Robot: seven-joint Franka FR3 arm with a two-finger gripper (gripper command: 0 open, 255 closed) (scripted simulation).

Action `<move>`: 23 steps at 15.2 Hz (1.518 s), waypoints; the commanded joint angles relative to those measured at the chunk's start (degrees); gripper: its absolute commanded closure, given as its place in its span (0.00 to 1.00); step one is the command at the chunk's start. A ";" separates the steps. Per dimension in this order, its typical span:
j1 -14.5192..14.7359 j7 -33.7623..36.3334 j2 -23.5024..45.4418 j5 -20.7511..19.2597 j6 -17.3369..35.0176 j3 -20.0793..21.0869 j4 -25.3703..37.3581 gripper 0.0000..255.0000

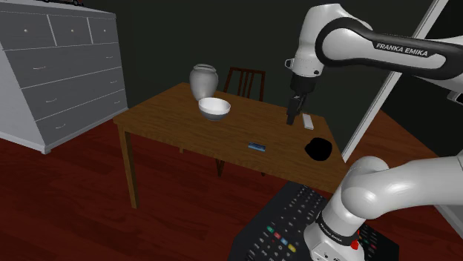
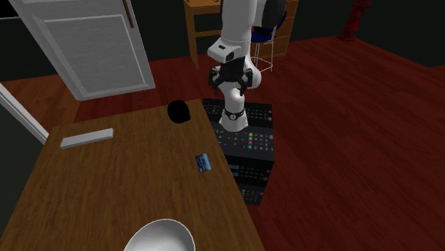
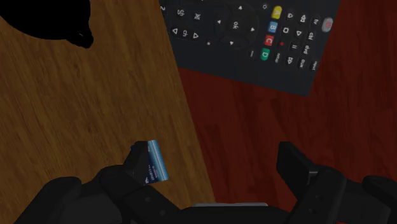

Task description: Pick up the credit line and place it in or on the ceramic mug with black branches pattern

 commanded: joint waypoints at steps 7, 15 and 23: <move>0.34 -9.11 -5.31 -1.17 19.72 -8.25 -14.68 0.00; 3.37 -24.80 0.59 -0.49 49.93 -23.28 -26.57 0.00; 25.02 -47.11 14.54 10.86 75.95 -48.61 -26.64 0.00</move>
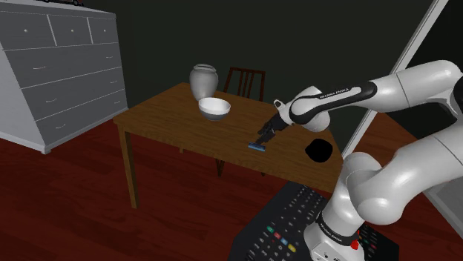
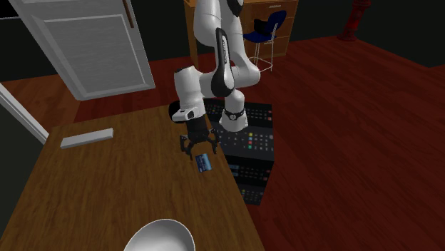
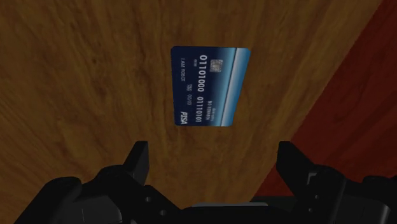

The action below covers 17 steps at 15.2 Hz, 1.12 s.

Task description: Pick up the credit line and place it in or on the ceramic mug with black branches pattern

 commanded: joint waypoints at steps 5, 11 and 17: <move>11.53 -5.03 5.12 5.18 7.52 -9.27 0.70 0.00; 14.99 -6.03 6.23 6.52 9.09 -11.96 1.05 0.00; 14.95 -6.02 6.22 6.50 9.08 -11.93 1.05 1.00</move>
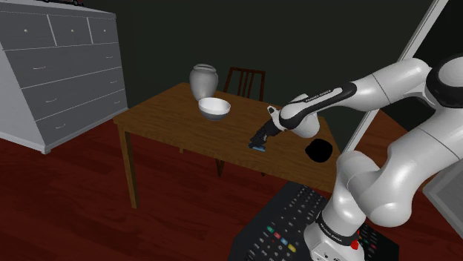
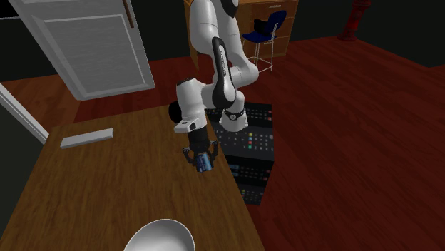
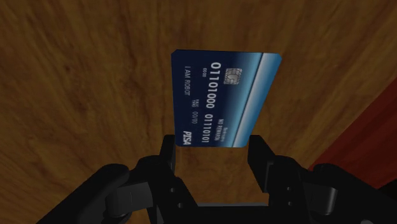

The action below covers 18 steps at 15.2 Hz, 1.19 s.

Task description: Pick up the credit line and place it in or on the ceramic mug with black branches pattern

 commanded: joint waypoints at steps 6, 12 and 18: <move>0.04 -0.01 0.02 0.01 0.01 -0.02 -0.01 1.00; -7.36 3.92 -2.23 -2.94 -4.85 7.31 0.82 1.00; -13.23 7.97 -5.27 -5.82 -10.55 13.40 2.38 1.00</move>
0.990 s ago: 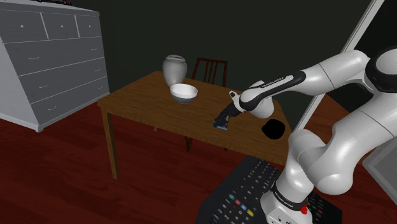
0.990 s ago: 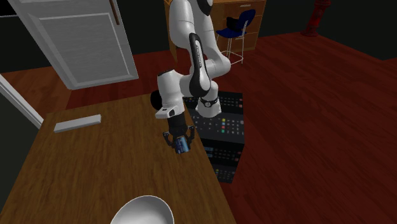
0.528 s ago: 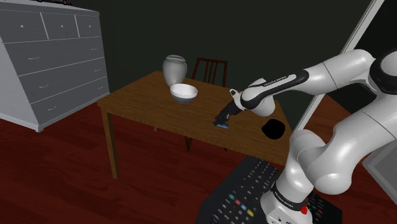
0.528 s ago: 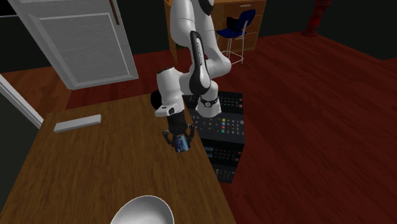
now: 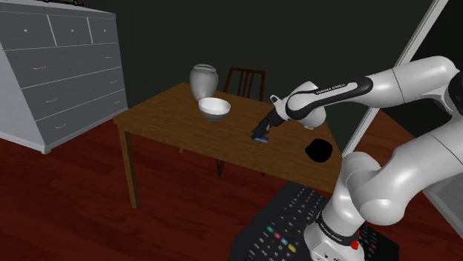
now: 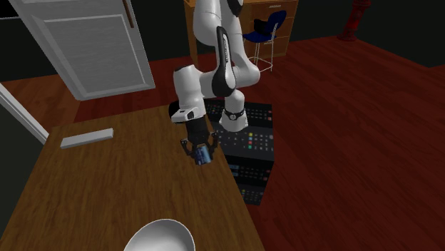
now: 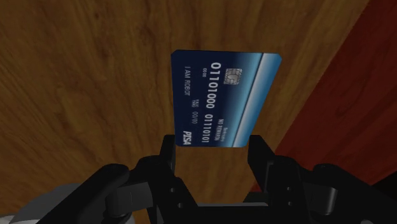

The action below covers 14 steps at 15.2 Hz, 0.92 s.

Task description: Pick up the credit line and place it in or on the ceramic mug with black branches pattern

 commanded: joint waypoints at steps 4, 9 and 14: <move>-3.73 2.96 -2.65 -2.00 -4.70 4.02 1.46 1.00; -6.00 5.37 -4.84 -3.30 -9.19 6.92 3.49 1.00; -7.50 7.40 -6.68 -4.18 -13.51 9.20 5.85 1.00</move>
